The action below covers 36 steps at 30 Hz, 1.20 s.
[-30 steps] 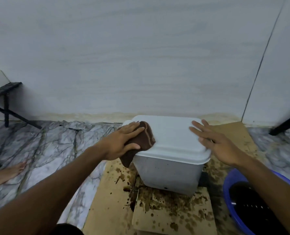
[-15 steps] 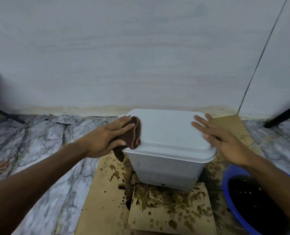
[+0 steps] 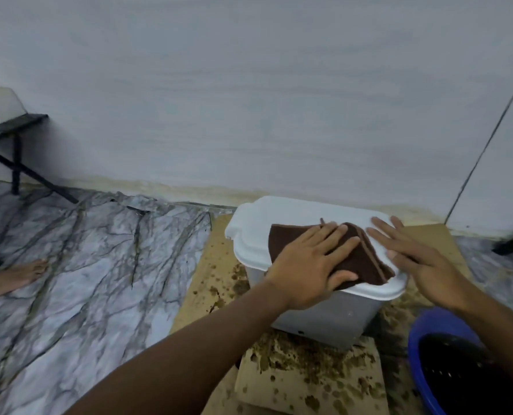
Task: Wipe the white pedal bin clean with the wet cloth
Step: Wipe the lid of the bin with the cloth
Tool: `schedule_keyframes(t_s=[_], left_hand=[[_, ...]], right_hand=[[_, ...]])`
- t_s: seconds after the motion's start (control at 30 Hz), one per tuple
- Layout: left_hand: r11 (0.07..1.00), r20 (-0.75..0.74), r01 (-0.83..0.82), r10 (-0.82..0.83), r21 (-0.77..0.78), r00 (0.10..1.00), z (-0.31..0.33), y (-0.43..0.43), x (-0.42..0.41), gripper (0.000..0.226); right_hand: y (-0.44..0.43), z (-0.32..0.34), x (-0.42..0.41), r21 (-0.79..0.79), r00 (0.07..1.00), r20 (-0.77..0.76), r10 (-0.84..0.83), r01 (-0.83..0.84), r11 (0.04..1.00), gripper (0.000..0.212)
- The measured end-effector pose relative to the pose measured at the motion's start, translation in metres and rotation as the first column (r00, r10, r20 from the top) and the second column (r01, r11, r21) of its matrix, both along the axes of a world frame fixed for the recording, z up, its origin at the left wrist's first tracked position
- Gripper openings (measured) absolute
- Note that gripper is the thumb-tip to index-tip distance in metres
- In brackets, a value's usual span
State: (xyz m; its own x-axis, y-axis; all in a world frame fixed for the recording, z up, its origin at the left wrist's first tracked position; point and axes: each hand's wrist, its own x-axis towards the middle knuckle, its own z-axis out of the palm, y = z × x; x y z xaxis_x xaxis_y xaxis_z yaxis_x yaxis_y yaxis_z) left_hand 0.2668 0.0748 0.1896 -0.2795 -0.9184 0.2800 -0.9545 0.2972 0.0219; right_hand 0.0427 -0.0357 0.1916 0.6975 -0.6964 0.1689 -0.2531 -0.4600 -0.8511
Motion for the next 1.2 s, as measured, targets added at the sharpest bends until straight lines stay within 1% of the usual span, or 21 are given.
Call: schedule_keyframes(t_s=[0.07, 0.13, 0.23, 0.3, 0.4, 0.5, 0.57, 0.63, 0.73, 0.77, 0.87, 0.9, 0.97, 1.0, 1.07, 1.13, 1.2], left_hand=[[0.999, 0.014, 0.050, -0.050, 0.021, 0.999, 0.003, 0.000, 0.019, 0.064], [0.996, 0.025, 0.048, -0.050, 0.072, 0.998, 0.008, 0.003, 0.051, 0.066], [0.992, 0.021, -0.039, 0.037, 0.123, 0.999, 0.012, 0.020, 0.108, 0.070], [0.986, -0.007, -0.097, 0.099, 0.138, 0.995, 0.009, 0.032, 0.130, 0.072], [0.981, -0.004, -0.142, 0.144, 0.129, 0.990, 0.007, 0.031, 0.117, 0.073], [0.991, 0.022, -0.112, 0.111, 0.079, 0.994, 0.008, 0.017, 0.067, 0.074], [0.995, 0.030, -0.088, 0.087, 0.051, 0.996, 0.009, 0.005, 0.023, 0.074], [0.996, 0.027, -0.080, 0.079, 0.032, 0.996, 0.007, -0.007, -0.021, 0.075], [0.993, 0.017, -0.112, 0.112, 0.025, 0.994, 0.007, -0.019, -0.057, 0.077], [0.995, 0.006, -0.102, 0.102, 0.011, 0.995, 0.007, -0.018, -0.054, 0.075], [0.998, -0.025, -0.067, 0.067, 0.013, 0.997, 0.009, -0.001, -0.013, 0.068], [0.995, -0.036, -0.092, 0.093, 0.024, 0.995, 0.009, 0.006, 0.007, 0.068], [0.979, -0.060, -0.197, 0.200, 0.062, 0.978, 0.009, 0.021, 0.041, 0.074], [0.965, -0.080, -0.253, 0.259, 0.075, 0.963, 0.009, 0.027, 0.051, 0.077], [0.931, -0.156, -0.357, 0.364, 0.073, 0.918, 0.009, 0.031, 0.049, 0.079], [0.882, -0.239, -0.464, 0.469, 0.081, 0.850, 0.009, 0.025, 0.029, 0.080], [0.839, -0.245, -0.536, 0.541, 0.094, 0.804, 0.011, 0.012, 0.009, 0.082]], right_hand=[[0.001, 0.001, -0.001, 0.011, 1.000, 0.003, 0.013, -0.013, 1.000, 0.050], [0.001, 0.002, -0.001, 0.032, 1.000, 0.019, 0.008, -0.009, 0.999, 0.048], [0.001, 0.002, 0.001, 0.058, 1.000, 0.020, -0.001, 0.000, 0.998, 0.044], [0.001, 0.000, 0.002, 0.056, 1.000, 0.015, 0.006, -0.007, 0.998, 0.041], [-0.001, -0.001, 0.002, 0.046, 1.000, -0.005, -0.002, 0.003, 0.999, 0.042], [-0.004, -0.002, 0.001, 0.017, 0.999, -0.036, 0.001, -0.001, 1.000, 0.049], [-0.005, -0.003, 0.002, 0.026, 1.000, -0.031, 0.003, -0.002, 1.000, 0.052], [-0.006, -0.003, 0.002, 0.078, 1.000, 0.020, -0.013, 0.011, 0.997, 0.054], [-0.008, 0.003, -0.003, 0.272, 0.986, 0.154, -0.060, 0.016, 0.962, 0.048], [-0.008, 0.005, -0.006, 0.308, 0.984, 0.171, -0.057, 0.001, 0.952, 0.045], [-0.008, 0.008, -0.008, 0.292, 0.988, 0.154, -0.007, -0.039, 0.956, 0.037], [-0.008, 0.009, -0.007, 0.299, 0.991, 0.136, 0.002, -0.043, 0.953, 0.035], [-0.008, 0.011, -0.006, 0.320, 0.995, 0.099, 0.003, -0.035, 0.947, 0.032], [-0.007, 0.011, -0.005, 0.296, 0.998, 0.067, 0.005, -0.024, 0.955, 0.034], [-0.007, 0.012, -0.005, 0.159, 0.999, -0.050, 0.007, 0.001, 0.987, 0.041], [-0.006, 0.013, -0.005, 0.030, 0.989, -0.145, 0.007, -0.002, 1.000, 0.046], [-0.005, 0.013, -0.006, -0.023, 0.983, -0.184, 0.000, -0.004, 1.000, 0.047]])
